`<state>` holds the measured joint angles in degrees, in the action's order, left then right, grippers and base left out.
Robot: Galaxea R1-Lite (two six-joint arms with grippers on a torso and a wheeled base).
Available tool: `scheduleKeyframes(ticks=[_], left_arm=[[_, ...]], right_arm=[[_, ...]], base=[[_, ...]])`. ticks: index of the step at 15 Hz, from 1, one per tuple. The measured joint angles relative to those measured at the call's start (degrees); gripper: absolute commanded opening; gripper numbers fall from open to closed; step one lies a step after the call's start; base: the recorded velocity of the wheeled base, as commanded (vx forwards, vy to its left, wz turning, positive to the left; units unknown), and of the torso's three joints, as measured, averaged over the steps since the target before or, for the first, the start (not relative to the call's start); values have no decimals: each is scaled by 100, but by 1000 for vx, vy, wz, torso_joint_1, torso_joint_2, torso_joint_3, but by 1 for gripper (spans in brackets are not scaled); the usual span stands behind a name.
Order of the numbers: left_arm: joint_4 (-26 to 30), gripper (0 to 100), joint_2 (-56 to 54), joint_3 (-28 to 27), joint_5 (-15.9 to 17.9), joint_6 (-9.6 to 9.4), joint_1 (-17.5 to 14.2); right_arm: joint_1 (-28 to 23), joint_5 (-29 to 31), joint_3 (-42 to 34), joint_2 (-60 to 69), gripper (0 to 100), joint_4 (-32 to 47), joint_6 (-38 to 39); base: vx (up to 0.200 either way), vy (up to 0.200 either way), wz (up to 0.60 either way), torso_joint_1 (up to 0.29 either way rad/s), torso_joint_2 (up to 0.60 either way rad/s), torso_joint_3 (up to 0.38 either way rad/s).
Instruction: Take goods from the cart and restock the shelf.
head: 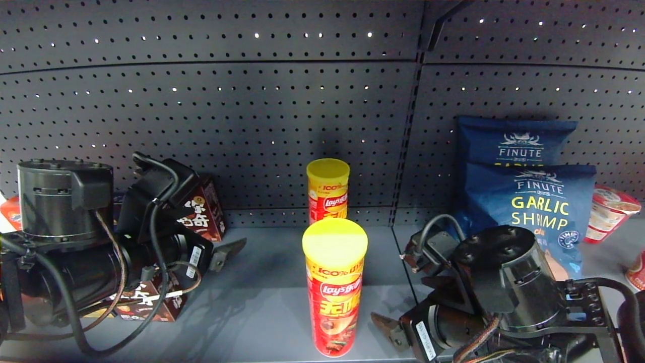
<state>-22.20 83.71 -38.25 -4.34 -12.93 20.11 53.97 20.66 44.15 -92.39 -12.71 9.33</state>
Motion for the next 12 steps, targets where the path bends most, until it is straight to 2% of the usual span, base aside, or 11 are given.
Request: scheduleKeyframes(ticks=[12], left_arm=[[-79,100,24,74,13,10,-24]], right_arm=[[94,0,372,-347,100,-1,0]], base=[[0,0,0,0,0,0]])
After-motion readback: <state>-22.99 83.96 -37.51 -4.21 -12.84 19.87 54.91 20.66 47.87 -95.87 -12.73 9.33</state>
